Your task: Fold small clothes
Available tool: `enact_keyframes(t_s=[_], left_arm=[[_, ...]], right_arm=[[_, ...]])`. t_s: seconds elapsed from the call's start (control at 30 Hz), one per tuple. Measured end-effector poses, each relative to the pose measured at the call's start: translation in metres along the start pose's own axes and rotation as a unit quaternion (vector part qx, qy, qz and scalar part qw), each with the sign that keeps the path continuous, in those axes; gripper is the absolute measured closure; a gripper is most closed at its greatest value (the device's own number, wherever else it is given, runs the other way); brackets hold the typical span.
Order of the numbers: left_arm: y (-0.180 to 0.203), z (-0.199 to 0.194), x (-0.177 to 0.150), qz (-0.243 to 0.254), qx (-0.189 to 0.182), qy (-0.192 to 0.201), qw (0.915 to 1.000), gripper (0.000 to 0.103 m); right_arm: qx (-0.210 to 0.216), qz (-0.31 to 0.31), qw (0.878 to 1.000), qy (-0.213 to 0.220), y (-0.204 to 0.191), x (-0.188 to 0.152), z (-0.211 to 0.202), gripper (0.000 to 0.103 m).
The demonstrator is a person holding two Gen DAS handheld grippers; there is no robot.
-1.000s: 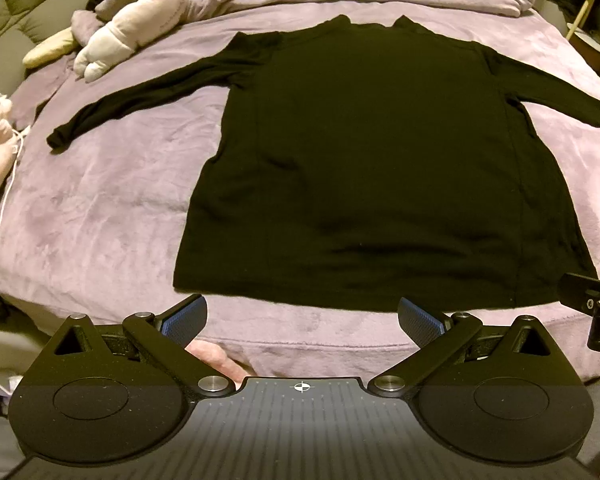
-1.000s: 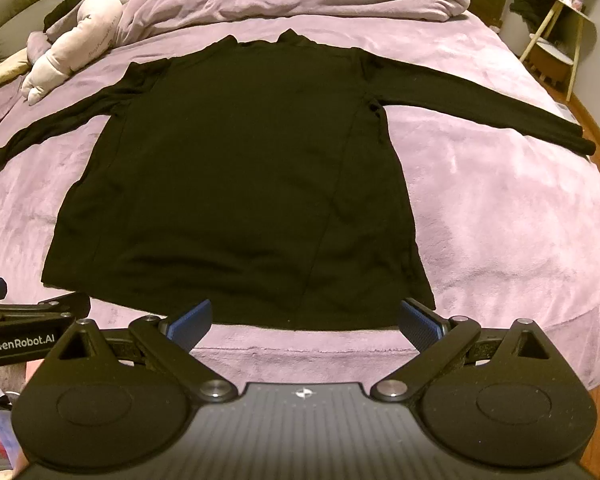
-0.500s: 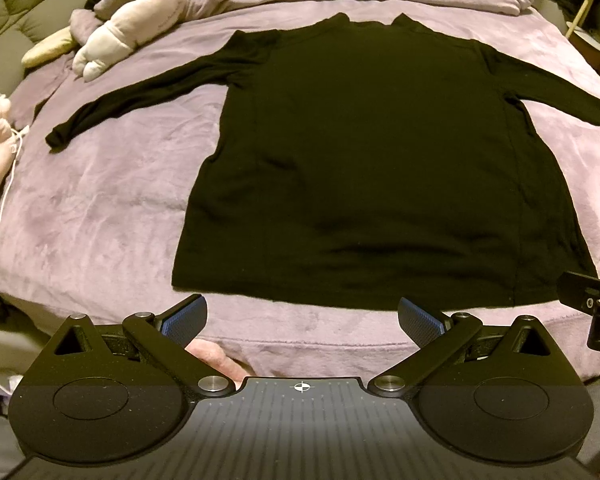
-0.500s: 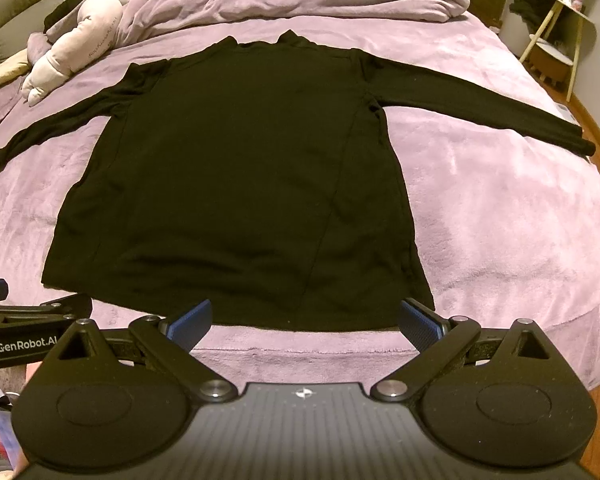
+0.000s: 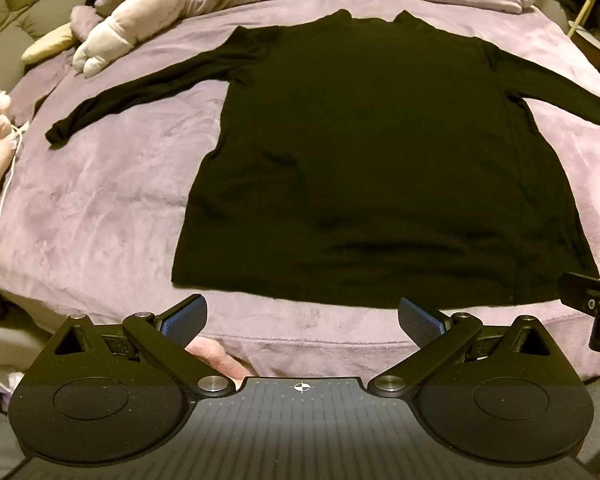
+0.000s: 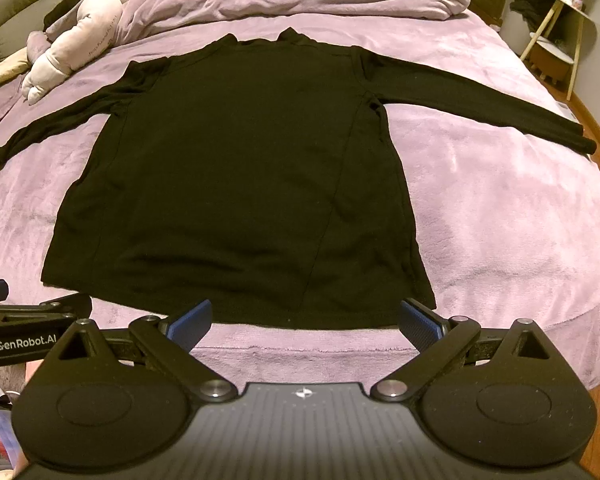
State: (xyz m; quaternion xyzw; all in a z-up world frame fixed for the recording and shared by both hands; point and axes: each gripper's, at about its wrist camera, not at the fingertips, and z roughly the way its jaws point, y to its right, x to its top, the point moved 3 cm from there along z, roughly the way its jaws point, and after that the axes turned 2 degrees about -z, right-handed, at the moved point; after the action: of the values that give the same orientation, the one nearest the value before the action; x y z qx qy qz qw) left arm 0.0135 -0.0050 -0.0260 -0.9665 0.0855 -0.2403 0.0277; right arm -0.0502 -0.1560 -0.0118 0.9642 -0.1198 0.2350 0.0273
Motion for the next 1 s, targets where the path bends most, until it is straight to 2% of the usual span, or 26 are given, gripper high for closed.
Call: enact_keyframes(t_s=[1.0], left_arm=[[0.0001,0.0039,-0.0008,-0.001,-0.002,-0.004,1.0,0.0]], right_arm=[[-0.001,0.001,1.0,-0.004,0.0008,-0.0017,0.0058,0.004]])
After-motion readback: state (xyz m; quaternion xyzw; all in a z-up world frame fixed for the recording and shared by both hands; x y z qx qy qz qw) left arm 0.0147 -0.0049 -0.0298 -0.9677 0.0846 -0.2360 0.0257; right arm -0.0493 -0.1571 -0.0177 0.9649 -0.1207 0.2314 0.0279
